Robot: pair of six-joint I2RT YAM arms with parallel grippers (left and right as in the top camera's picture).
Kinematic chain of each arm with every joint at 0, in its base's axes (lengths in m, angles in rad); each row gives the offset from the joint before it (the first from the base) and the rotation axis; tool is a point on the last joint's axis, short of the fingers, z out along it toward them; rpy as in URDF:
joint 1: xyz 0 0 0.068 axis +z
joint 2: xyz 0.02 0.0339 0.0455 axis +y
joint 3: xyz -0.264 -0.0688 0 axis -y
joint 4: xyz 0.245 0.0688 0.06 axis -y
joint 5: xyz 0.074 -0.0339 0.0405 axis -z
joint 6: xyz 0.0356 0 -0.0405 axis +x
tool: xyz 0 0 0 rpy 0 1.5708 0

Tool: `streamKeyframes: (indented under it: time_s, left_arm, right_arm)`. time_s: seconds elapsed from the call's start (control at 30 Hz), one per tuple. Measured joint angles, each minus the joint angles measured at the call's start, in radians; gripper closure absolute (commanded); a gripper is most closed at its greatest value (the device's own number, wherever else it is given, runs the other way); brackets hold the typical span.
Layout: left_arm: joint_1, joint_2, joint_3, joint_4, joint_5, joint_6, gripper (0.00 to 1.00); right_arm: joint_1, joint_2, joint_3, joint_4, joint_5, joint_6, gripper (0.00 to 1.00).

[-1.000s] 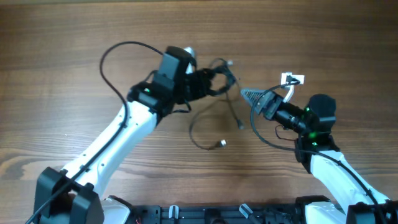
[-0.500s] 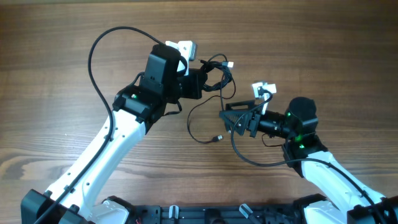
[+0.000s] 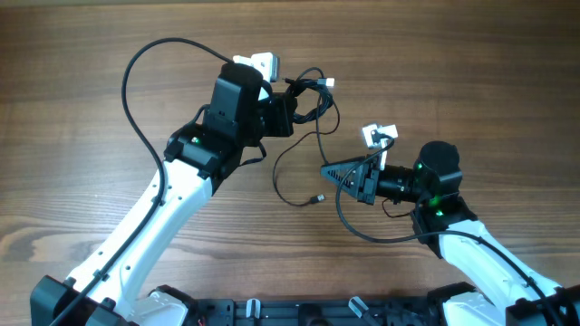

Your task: Untangle cables

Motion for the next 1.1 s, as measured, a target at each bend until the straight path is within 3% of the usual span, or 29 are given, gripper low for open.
streamKeyframes:
  time_s: [0.2, 0.6, 0.87, 1.07, 1.1]
  left_arm:
    - [-0.028, 0.0, 0.0, 0.001, 0.02, 0.021, 0.96]
    - [-0.106, 0.0, 0.0, 0.001, 0.046, 0.159, 0.96]
    - [-0.194, 0.0, 0.0, 0.009, 0.032, 0.196, 0.96]
    - [-0.251, 0.001, 0.0, 0.007, 0.01, 0.203, 0.96]
    - [-0.254, 0.001, 0.0, 0.008, 0.012, 0.204, 0.96]
  right_arm:
    - [0.0, -0.001, -0.002, 0.283, 0.032, 0.123, 0.95]
    - [-0.014, -0.001, -0.002, 0.25, 0.348, 0.32, 0.95]
    - [-0.014, -0.001, -0.002, 0.246, 0.418, 0.481, 0.92]
    - [-0.012, -0.006, -0.003, 0.182, 0.507, 0.513, 0.74]
    - [-0.011, -0.01, -0.003, 0.172, 0.516, 0.515, 0.66]
